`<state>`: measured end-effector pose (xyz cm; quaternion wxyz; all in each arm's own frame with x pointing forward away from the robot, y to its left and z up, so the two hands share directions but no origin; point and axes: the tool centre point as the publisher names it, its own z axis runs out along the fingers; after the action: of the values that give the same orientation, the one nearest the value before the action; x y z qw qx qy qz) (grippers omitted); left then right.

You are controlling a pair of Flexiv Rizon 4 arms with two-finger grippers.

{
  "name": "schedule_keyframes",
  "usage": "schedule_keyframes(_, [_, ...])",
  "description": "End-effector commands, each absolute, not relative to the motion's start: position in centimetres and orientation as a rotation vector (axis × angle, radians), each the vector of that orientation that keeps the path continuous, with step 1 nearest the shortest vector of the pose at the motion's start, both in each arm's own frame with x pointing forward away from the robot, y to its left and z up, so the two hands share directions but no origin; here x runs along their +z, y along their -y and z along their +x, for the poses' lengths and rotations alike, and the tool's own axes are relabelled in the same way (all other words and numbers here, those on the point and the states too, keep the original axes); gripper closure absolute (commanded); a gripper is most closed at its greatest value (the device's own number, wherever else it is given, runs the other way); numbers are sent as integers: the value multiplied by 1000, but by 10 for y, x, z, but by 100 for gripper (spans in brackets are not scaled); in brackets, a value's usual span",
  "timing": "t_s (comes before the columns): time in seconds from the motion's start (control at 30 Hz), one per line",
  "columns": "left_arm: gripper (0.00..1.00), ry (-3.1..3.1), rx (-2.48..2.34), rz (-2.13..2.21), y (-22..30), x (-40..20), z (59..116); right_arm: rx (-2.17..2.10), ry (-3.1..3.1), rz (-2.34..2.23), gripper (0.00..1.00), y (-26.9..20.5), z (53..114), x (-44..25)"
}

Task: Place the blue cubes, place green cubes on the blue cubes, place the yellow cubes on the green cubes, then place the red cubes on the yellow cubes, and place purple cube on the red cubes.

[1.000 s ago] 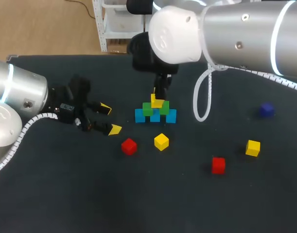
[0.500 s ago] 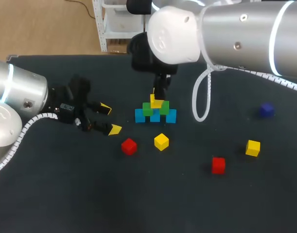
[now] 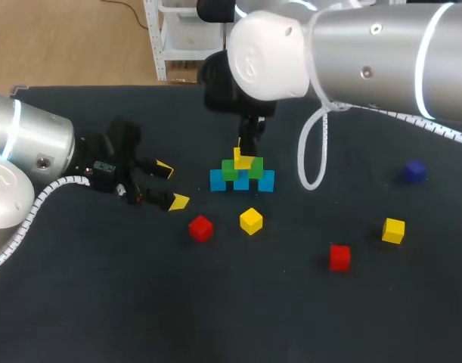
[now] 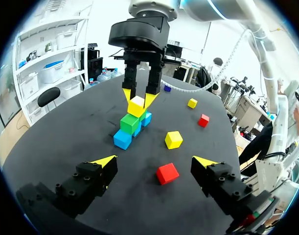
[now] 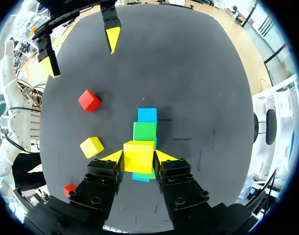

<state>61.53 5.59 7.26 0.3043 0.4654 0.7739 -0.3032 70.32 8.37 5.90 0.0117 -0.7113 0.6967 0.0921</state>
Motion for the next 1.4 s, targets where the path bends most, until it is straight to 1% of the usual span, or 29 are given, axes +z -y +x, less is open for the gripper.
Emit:
schedule_keyframes(0.03, [0,-2041,-805,1230,-57,71,614,291,-2175,-2221,100,-85,706,58])
schedule_keyframes(0.3, [0,-2041,-805,1230,-57,71,614,291,-2176,-2221,100,-85,708,58])
schedule_keyframes(0.37, [0,-2041,-805,1230,-57,71,614,291,-2177,-2221,98,-85,709,58])
schedule_keyframes(0.47, [0,-2041,-805,1230,-57,71,614,292,-2178,-2221,89,-85,709,58])
schedule_keyframes(0.53, [0,-2041,-805,1230,-57,71,614,293,-2181,-2218,73,-85,710,58])
schedule_keyframes(0.7, [0,-2041,-805,1230,-57,71,614,291,-2186,-2213,59,-85,710,58])
schedule_keyframes(1.03, [0,-2041,-805,1230,-57,71,614,290,-2185,-2211,56,-84,711,58])
schedule_keyframes(1.17, [0,-2041,-805,1230,-57,71,614,287,-2187,-2205,51,-83,711,59])
schedule_keyframes(1.23, [0,-2041,-805,1230,-57,71,614,282,-2185,-2197,44,-82,711,62])
schedule_keyframes(1.27, [0,-2041,-805,1230,-57,71,614,282,-2183,-2191,38,-82,710,64])
schedule_keyframes(1.3, [0,-2041,-805,1230,-57,71,614,281,-2180,-2187,29,-81,710,66])
schedule_keyframes(1.37, [0,-2041,-805,1230,-57,71,614,273,-2173,-2177,0,-79,708,71])
schedule_keyframes(1.4, [0,-2041,-805,1230,-57,71,614,269,-2171,-2170,0,-78,707,73])
